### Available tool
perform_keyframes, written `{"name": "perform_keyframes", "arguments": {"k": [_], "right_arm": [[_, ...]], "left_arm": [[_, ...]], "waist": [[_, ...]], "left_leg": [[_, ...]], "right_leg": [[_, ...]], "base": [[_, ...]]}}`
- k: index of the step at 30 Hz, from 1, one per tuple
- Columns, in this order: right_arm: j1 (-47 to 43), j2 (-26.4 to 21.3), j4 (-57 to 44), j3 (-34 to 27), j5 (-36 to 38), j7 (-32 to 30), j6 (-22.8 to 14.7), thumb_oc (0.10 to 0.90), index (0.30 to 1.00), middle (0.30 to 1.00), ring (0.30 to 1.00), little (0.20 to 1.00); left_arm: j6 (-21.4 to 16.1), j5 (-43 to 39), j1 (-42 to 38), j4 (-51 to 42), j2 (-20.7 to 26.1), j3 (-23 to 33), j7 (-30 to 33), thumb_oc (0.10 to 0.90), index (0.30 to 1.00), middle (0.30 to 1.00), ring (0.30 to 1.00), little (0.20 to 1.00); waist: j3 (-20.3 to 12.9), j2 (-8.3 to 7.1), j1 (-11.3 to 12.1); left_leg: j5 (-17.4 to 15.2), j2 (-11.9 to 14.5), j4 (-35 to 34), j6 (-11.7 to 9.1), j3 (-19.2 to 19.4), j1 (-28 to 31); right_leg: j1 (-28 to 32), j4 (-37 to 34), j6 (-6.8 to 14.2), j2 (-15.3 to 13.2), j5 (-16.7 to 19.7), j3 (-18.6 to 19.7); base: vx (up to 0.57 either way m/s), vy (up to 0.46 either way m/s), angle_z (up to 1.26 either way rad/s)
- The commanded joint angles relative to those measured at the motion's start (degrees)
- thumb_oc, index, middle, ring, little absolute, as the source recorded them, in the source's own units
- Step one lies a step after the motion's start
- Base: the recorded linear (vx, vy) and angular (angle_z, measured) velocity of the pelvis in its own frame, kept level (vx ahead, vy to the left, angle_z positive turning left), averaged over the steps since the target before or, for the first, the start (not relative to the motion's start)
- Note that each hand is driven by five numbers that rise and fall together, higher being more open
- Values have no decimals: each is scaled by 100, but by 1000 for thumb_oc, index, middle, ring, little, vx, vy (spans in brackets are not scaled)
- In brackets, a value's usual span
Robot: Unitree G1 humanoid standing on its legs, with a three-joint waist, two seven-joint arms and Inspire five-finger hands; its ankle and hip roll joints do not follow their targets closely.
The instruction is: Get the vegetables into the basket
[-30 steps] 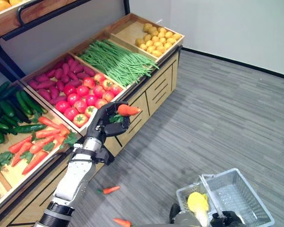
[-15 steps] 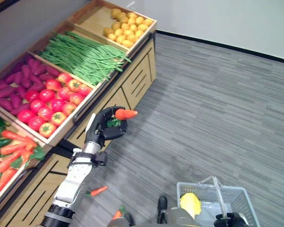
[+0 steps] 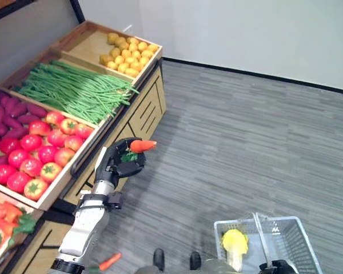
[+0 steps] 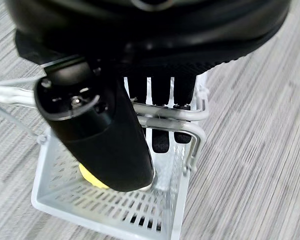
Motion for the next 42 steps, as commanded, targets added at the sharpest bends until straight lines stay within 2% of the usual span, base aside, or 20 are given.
{"name": "perform_keyframes", "arguments": {"k": [1,6,10,16,20,22,23,26,27,33,37,42], "right_arm": [[-237,-99,4,41,22,-132,-95,400,300,300,300,300],[-431,-54,-72,81,79,-145,-84,400,300,300,300,300],[-673,-104,-191,146,128,-169,-80,400,300,300,300,300],[-1176,-271,-501,341,199,-211,-44,400,300,300,300,300],[-1392,-388,-825,414,221,-274,-13,400,300,300,300,300],[-1576,-553,-1669,502,238,-364,-1,400,300,300,300,300],[-1573,-555,-1674,499,237,-364,3,400,300,300,300,300],[-1576,-661,-2719,553,95,-357,5,400,300,300,300,300],[-1570,-663,-2727,549,93,-357,10,400,300,300,300,300],[-1257,-747,-4359,662,-152,-73,-50,400,300,300,300,300],[-1237,-863,-4876,821,-458,78,-85,400,300,300,300,300],[-1406,-1122,-5448,1305,-1243,346,-152,400,300,300,300,300]], "left_arm": [[-596,294,-366,-635,309,596,58,400,300,300,300,300],[-502,275,-313,-469,392,444,-62,400,300,300,300,300],[-388,162,-213,-308,386,143,-270,400,300,300,300,300],[-145,175,-244,172,337,-456,-532,400,300,300,300,300],[-58,354,-341,415,328,-609,-566,400,300,300,300,300],[95,787,-508,1006,237,-833,-590,400,300,300,300,300],[92,788,-513,1011,234,-836,-589,400,300,300,300,300],[214,1410,-759,1504,177,-952,-556,400,300,300,300,300],[211,1411,-762,1509,174,-956,-555,400,300,300,300,300],[361,2387,-1154,2460,-20,-1214,-351,400,300,300,300,300],[371,2728,-1349,2793,-120,-1347,-239,400,300,300,300,300],[372,3210,-1783,3244,-338,-1714,-213,400,300,300,300,300]], "waist": [[-155,-253,108],[-231,-193,186],[-337,-116,244],[-398,-65,263],[-403,-52,256],[-429,-40,233],[-430,-37,235],[-439,-22,178],[-439,-21,181],[-436,38,37],[-431,81,4],[-391,221,-83]], "left_leg": [[-530,-175,62,125,155,15],[-629,-223,9,224,359,90],[-722,-251,9,244,452,197],[-763,-248,9,202,416,371],[-750,-238,9,180,380,400],[-718,-201,9,142,388,395],[-718,-200,9,141,388,393],[-693,-162,9,115,414,394],[-693,-162,9,115,415,395],[-669,-91,9,64,568,397],[-658,-75,9,48,631,398],[-629,-64,9,12,715,350]], "right_leg": [[284,-375,382,-225,2,114],[259,-529,519,-279,174,281],[452,-933,611,-356,353,310],[753,-1220,574,-373,353,225],[814,-1251,545,-364,344,182],[811,-1287,497,-334,372,176],[810,-1288,496,-333,373,176],[784,-1291,455,-294,366,211],[784,-1290,455,-294,366,212],[711,-1319,416,-227,391,384],[682,-1319,408,-207,394,444],[592,-1319,410,-196,407,518]], "base": [[109,270,-30],[78,148,-22],[87,70,-11],[28,-45,-2],[-5,-72,4],[-27,-124,2],[-24,-127,-1],[-17,-103,-2],[-8,-93,-2],[-7,-106,-9],[0,-75,-14],[-17,-75,-12]]}}
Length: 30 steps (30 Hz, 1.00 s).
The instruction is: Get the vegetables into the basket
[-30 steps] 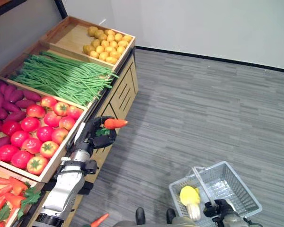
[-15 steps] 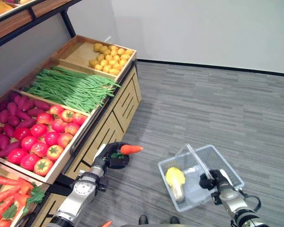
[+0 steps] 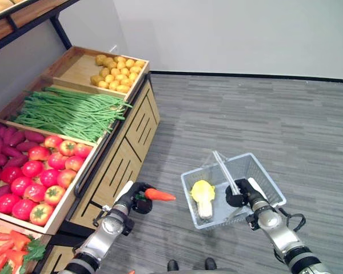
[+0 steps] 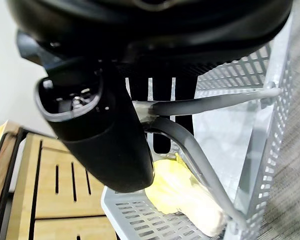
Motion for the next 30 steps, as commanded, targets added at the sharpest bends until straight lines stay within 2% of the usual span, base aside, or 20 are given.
{"name": "perform_keyframes", "arguments": {"k": [1,5,10,15,23,30], "right_arm": [[-909,-332,-1143,139,-824,116,-729,400,300,300,300,300],[-992,-357,-1313,268,-720,187,-790,400,300,300,300,300],[-1125,-446,-1980,656,-375,496,-935,400,300,300,300,300],[-1357,-418,-2334,953,-111,569,-1010,400,300,300,300,300],[-1781,-317,-3060,1215,243,513,-1136,400,300,300,300,300],[-2000,-230,-3874,1342,1157,586,-1261,400,300,300,300,300]], "left_arm": [[-355,521,-1031,207,-90,-114,243,400,300,300,300,300],[-400,596,-1205,330,-207,-281,245,400,300,300,300,300],[-376,868,-1546,860,-577,-722,249,400,300,300,300,300],[-361,1096,-1836,1329,-872,-1031,277,400,300,300,300,300],[-280,1371,-2163,2182,-1337,-1312,378,400,300,300,300,300],[-192,1633,-2405,3057,-1633,-1441,419,400,300,300,300,300]], "waist": [[-79,-166,-56],[-64,-81,-111],[9,138,-258],[64,205,-339],[111,192,-458],[138,76,-541]], "left_leg": [[-577,-70,7,-105,88,215],[-561,-67,7,-115,101,170],[-532,-80,7,-157,188,101],[-511,-67,7,-185,257,62],[-494,-27,7,-213,382,19],[-476,33,7,-244,549,-57]], "right_leg": [[109,27,246,-203,-324,-96],[65,27,250,-211,-318,-98],[-30,27,259,-228,-296,-54],[-99,27,260,-220,-266,-6],[-196,27,253,-179,-223,108],[-345,27,245,-119,-156,248]], "base": [[-28,-60,-9],[-18,-39,-5],[-10,-37,-3],[-9,-34,-12],[1,-27,-7],[0,-16,-10]]}}
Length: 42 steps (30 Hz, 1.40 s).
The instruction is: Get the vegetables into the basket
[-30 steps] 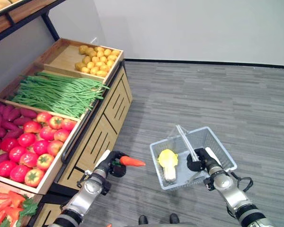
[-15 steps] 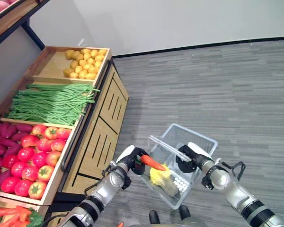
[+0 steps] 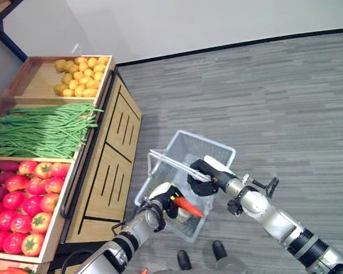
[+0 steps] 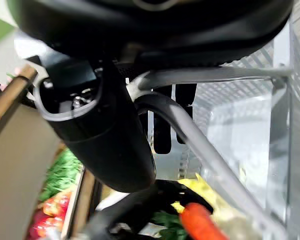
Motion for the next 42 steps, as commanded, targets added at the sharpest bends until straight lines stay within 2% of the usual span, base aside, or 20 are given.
{"name": "perform_keyframes", "arguments": {"k": [1,2,3,4,5,14,17,23,27,34,38,39,42], "right_arm": [[-1208,625,-1224,-144,779,-217,-1139,400,300,300,300,300],[-1214,629,-1304,-153,916,-179,-1149,400,300,300,300,300],[-1231,610,-1351,-157,930,-185,-1167,400,300,300,300,300],[-1257,591,-1412,-149,952,-180,-1176,400,300,300,300,300],[-1263,602,-1402,-127,997,-175,-1185,400,300,300,300,300],[-1326,523,-1475,-12,902,-174,-1215,400,300,300,300,300],[-1267,504,-1272,-24,655,-236,-1158,400,300,300,300,300],[-730,482,-768,-436,394,-390,-1019,400,300,300,300,300],[-193,351,-454,-947,113,-442,-951,400,300,300,300,300],[765,245,624,-2024,-261,-541,-734,400,300,300,300,300],[1035,325,1101,-2307,-302,-575,-676,400,300,300,300,300],[1200,397,1667,-2466,-395,-666,-613,400,300,300,300,300],[1303,540,2413,-2610,-487,-777,-508,400,300,300,300,300]], "left_arm": [[-154,316,-880,758,-136,-107,208,400,300,300,300,300],[-178,291,-890,831,-170,-118,134,400,300,300,300,300],[-187,217,-888,839,-164,-86,115,469,396,396,396,396],[-206,212,-901,868,-170,-113,54,663,668,668,668,668],[-215,222,-911,884,-166,-131,41,900,1000,1000,1000,1000],[-252,329,-939,895,-155,-201,41,900,1000,1000,1000,1000],[-274,296,-905,809,-149,-214,37,900,1000,1000,1000,1000],[-353,30,-664,373,66,-110,-65,900,1000,1000,1000,1000],[-437,-191,-296,-206,401,-29,-291,900,1000,1000,1000,1000],[-577,-504,652,-1544,1457,413,-872,900,1000,1000,1000,1000],[-587,-636,981,-1885,1802,665,-944,900,1000,1000,1000,1000],[-579,-753,1167,-1931,1936,868,-955,900,1000,1000,1000,1000],[-542,-869,1388,-1870,1979,1074,-971,900,1000,1000,1000,1000]], "waist": [[-129,-395,-78],[-136,-419,-94],[-139,-430,-97],[-148,-443,-107],[-150,-450,-114],[-168,-479,-130],[-178,-480,-122],[-230,-535,-78],[-310,-576,-6],[-488,-693,175],[-535,-751,220],[-566,-789,264],[-588,-838,297]], "left_leg": [[-522,-16,6,-227,155,185],[-529,-4,6,-228,184,184],[-529,5,6,-230,197,184],[-532,17,6,-233,210,186],[-538,21,6,-234,221,188],[-568,34,6,-241,260,252],[-582,28,6,-234,256,283],[-617,26,6,-213,156,370],[-660,9,6,-195,27,484],[-734,-17,6,-142,-184,651],[-765,-28,6,-131,-231,710],[-772,-31,6,-124,-256,732],[-780,-32,6,-113,-276,758]], "right_leg": [[43,-5,282,-172,-230,-134],[31,-5,287,-165,-223,-118],[25,-5,288,-161,-215,-103],[23,-5,286,-155,-212,-91],[20,-5,286,-152,-210,-77],[68,-5,264,-127,-238,-69],[93,-5,270,-127,-254,-78],[236,-5,257,-137,-303,-170],[414,-5,240,-155,-368,-314],[679,-5,225,-182,-458,-520],[746,-5,235,-187,-490,-549],[772,-5,239,-183,-489,-558],[783,22,240,-180,-503,-564]], "base": [[3,-13,-10],[9,-10,-9],[17,-15,-9],[14,-7,-9],[15,-2,-8],[11,-1,-7],[0,13,6],[1,7,2],[12,31,19],[4,46,24],[4,41,5],[-3,41,-3],[-3,23,-2]]}}
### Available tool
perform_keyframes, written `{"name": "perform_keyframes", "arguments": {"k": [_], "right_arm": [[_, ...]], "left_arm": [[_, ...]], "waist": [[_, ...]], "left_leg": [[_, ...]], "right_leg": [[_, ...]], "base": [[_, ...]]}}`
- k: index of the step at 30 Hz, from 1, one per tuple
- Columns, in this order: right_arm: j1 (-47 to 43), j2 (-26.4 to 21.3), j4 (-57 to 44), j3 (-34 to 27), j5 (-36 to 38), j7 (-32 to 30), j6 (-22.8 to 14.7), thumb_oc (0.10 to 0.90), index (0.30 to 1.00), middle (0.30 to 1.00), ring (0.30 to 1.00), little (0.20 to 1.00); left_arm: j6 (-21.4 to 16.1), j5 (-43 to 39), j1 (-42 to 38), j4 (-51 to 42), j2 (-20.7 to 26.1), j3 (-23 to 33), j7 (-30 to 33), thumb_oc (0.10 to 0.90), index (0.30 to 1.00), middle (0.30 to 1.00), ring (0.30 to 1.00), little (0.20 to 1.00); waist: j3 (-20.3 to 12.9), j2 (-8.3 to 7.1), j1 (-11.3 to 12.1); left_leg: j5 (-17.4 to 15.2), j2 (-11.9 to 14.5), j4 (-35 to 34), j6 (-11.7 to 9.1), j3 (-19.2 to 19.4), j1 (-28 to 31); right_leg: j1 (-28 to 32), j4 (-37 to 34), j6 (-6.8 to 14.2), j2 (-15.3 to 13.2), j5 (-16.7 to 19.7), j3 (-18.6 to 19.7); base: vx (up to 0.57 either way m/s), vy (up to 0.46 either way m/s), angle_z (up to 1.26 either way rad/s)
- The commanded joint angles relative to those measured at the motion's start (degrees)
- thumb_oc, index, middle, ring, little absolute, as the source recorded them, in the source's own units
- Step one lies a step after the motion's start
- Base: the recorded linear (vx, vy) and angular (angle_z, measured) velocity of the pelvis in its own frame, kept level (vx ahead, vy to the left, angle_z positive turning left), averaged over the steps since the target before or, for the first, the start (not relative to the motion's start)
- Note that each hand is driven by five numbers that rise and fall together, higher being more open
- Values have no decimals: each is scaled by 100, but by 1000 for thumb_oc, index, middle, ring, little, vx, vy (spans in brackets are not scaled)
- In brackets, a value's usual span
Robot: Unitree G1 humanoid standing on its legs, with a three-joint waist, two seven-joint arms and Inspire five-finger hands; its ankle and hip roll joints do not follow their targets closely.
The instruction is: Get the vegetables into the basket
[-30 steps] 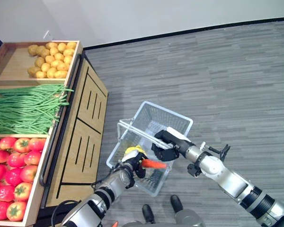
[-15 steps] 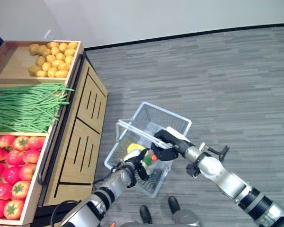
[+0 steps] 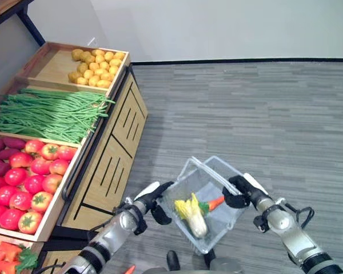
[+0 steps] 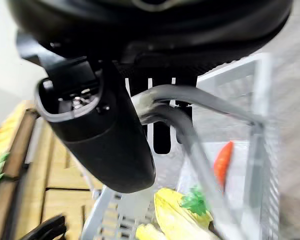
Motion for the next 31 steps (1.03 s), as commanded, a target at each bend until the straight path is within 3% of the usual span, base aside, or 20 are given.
{"name": "perform_keyframes", "arguments": {"k": [1,5,10,16,31], "right_arm": [[-258,-125,132,-534,-244,-534,-299,400,300,300,300,300],[-206,66,992,-518,-268,-586,-221,400,300,300,300,300],[-254,457,2683,-381,-232,-691,-162,400,300,300,300,300],[-390,857,4198,-395,24,-818,-129,400,300,300,300,300],[-304,1262,5196,-464,264,-781,-126,400,300,300,300,300]], "left_arm": [[-105,-268,-140,477,318,390,152,900,1000,1000,1000,1000],[-30,-397,-45,1249,34,566,245,900,1000,1000,1000,1000],[92,-386,-66,3028,-526,931,568,900,1000,1000,1000,1000],[162,-385,-123,4288,-817,1253,775,900,1000,1000,1000,1000],[184,-537,162,4927,-907,1720,831,900,1000,1000,1000,1000]], "waist": [[-670,-330,109],[-684,-365,112],[-712,-403,107],[-743,-428,105],[-777,-462,181]], "left_leg": [[-714,-84,40,-21,54,400],[-724,-85,40,-10,54,416],[-745,-81,40,-2,83,437],[-768,-82,40,-1,135,486],[-755,-87,40,-9,82,493]], "right_leg": [[298,36,257,-224,-523,-157],[289,73,255,-220,-533,-143],[267,106,249,-201,-537,-81],[294,76,238,-182,-526,-29],[357,14,214,-189,-529,-108]], "base": [[0,0,0],[-2,9,0],[0,0,0],[5,9,-4],[2,-1,-3]]}}
